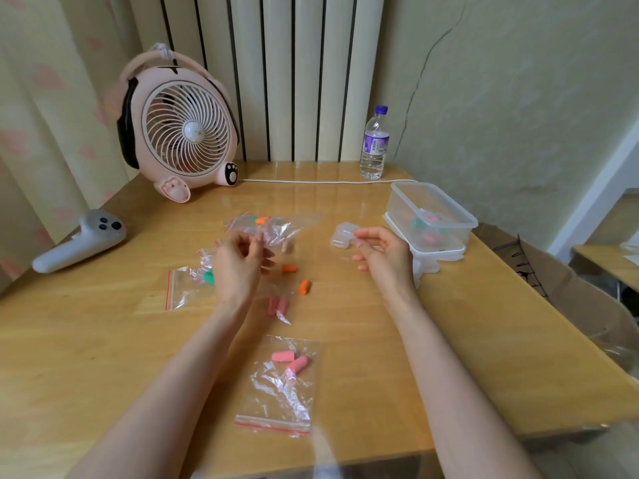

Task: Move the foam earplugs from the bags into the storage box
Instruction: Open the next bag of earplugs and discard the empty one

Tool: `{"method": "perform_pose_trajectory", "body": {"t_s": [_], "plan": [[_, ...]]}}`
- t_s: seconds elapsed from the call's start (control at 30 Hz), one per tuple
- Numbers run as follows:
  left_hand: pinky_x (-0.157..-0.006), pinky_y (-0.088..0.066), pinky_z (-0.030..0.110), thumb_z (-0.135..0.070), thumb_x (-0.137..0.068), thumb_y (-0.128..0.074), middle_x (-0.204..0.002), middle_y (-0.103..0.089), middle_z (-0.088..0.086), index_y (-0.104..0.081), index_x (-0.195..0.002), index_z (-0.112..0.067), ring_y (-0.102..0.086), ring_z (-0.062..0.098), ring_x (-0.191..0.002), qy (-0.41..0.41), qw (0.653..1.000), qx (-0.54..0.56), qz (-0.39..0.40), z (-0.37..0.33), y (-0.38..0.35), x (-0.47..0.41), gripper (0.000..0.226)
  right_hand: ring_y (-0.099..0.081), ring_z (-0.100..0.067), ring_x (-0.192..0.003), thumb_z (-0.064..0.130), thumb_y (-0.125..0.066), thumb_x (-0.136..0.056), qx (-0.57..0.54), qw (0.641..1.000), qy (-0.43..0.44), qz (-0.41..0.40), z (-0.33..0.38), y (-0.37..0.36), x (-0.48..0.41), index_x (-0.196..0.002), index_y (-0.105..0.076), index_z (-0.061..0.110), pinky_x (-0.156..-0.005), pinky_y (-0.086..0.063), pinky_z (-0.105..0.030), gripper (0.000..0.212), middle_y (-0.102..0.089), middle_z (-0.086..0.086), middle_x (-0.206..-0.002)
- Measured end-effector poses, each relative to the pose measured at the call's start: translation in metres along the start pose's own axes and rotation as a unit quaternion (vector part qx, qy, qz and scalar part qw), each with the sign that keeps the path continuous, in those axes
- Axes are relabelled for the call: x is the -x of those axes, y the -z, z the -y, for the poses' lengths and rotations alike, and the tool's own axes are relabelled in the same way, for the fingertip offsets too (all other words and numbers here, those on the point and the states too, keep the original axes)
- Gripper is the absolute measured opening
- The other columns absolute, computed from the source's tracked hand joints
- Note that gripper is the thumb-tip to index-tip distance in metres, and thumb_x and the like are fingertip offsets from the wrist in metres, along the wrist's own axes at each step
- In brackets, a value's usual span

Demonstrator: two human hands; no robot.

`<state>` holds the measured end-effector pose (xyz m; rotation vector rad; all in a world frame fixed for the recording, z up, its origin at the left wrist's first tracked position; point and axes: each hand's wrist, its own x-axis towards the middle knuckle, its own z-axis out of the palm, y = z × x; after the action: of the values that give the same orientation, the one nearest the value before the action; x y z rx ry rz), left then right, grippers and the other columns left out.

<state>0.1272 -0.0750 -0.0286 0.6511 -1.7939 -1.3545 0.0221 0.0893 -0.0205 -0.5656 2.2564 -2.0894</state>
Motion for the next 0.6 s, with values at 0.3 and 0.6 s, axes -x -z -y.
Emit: {"method": "perform_pose_trajectory", "body": {"t_s": [0.3,0.6], "plan": [[-0.056,-0.045,0.005,-0.015,-0.089,-0.061,-0.112,-0.056,0.003,-0.048,-0.112,-0.007,-0.060,0.018,-0.093,0.023,0.999,-0.003,-0.025,0.003,0.000,-0.002,0.028,-0.066,-0.021,-0.084,0.008,-0.060,-0.084,0.129,0.992,0.002,0.013,-0.017,-0.008,-0.003,-0.069,-0.062,0.035,-0.077,-0.055,-0.041,0.031,-0.066,0.007,-0.081],[-0.079,-0.045,0.036,-0.014,-0.067,-0.044,-0.098,-0.062,0.002,-0.061,-0.079,-0.022,-0.054,0.025,-0.096,-0.077,0.986,-0.132,0.063,0.005,0.001,0.000,0.022,-0.054,-0.020,-0.112,0.009,-0.058,-0.084,0.296,0.954,0.055,0.007,-0.009,-0.008,-0.007,-0.105,-0.065,0.017,-0.090,-0.043,-0.031,0.024,-0.061,-0.001,-0.117]]}}
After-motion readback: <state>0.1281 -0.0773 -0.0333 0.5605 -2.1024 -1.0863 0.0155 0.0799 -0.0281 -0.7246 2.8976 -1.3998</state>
